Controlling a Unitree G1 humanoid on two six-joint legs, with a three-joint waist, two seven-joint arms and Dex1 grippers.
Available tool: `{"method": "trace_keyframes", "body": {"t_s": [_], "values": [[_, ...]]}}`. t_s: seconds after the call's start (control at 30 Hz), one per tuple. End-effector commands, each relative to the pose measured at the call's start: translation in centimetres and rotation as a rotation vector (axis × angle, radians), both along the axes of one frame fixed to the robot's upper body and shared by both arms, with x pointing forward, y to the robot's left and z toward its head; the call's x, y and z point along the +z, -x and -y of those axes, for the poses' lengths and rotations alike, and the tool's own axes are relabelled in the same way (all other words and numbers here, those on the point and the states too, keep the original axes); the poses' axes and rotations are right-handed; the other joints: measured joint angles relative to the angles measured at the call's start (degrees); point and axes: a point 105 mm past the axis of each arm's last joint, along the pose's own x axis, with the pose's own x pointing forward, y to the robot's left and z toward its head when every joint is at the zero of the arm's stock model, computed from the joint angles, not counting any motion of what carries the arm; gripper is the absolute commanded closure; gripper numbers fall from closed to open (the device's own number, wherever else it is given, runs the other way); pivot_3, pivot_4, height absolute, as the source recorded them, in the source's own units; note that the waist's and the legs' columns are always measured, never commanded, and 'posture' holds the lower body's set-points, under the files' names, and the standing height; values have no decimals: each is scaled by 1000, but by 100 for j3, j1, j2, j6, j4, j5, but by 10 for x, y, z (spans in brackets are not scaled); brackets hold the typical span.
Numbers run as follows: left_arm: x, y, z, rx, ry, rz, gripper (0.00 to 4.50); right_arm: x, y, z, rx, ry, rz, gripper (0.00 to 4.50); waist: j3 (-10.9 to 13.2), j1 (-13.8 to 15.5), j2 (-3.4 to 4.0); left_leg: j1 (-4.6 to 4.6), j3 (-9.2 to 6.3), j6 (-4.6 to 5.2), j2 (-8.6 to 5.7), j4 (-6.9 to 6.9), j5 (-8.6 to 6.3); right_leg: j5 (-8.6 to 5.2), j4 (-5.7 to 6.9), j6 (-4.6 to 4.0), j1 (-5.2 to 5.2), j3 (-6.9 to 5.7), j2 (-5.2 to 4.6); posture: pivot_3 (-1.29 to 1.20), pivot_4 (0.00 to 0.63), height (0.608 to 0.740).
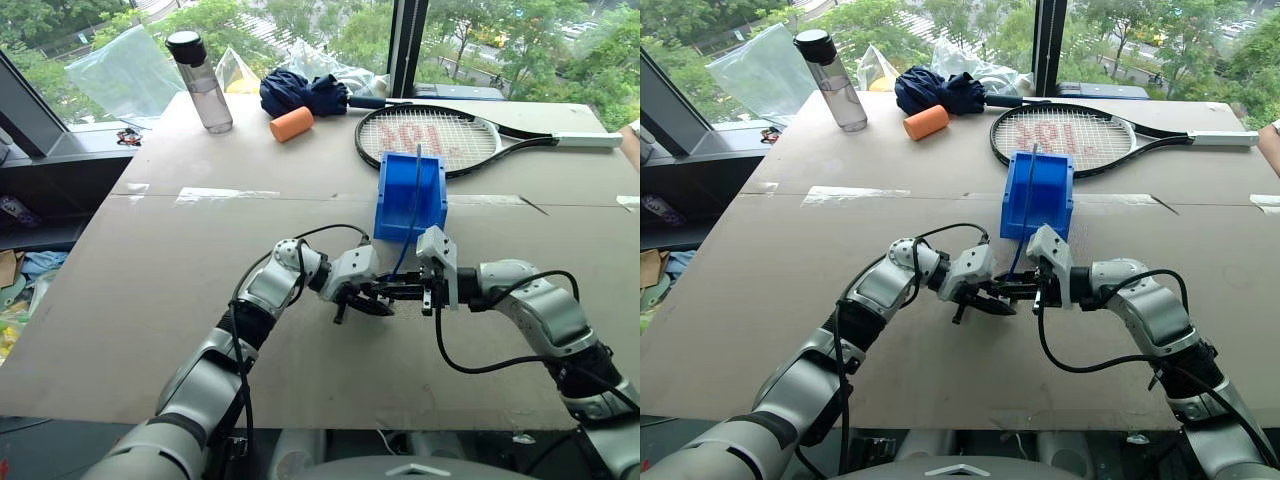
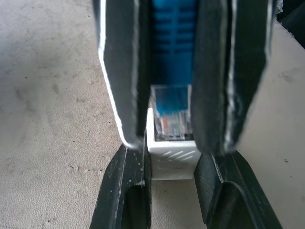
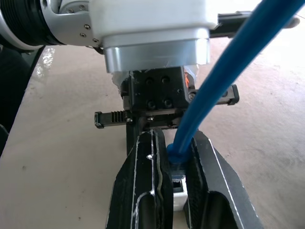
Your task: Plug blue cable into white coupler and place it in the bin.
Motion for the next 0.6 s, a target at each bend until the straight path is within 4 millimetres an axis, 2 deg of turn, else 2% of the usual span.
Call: {"method": "trace_keyframes", "body": {"t_s": [0.03,0.2,0.37,0.6], "values": [[6,2,5,-35,10,13,3922,-9,3,1,16,46,8,4500,0,-1,0,0,0,0,0,0,0,0,0,0,0,0,0,0,150,740],[7,2,5,-34,11,12,3922,-16,4,6,18,83,10,4500,-1,-2,1,1,-1,0,0,0,0,0,1,0,0,0,0,0,150,740],[7,3,5,-35,13,12,3922,-22,-4,14,-8,142,30,4500,-2,3,2,1,0,0,0,0,0,0,1,0,0,0,0,0,150,740],[8,4,5,-37,13,13,3922,-25,-2,11,46,195,60,4500,-3,0,3,2,0,0,0,1,0,0,1,0,1,0,0,0,150,740]]}}
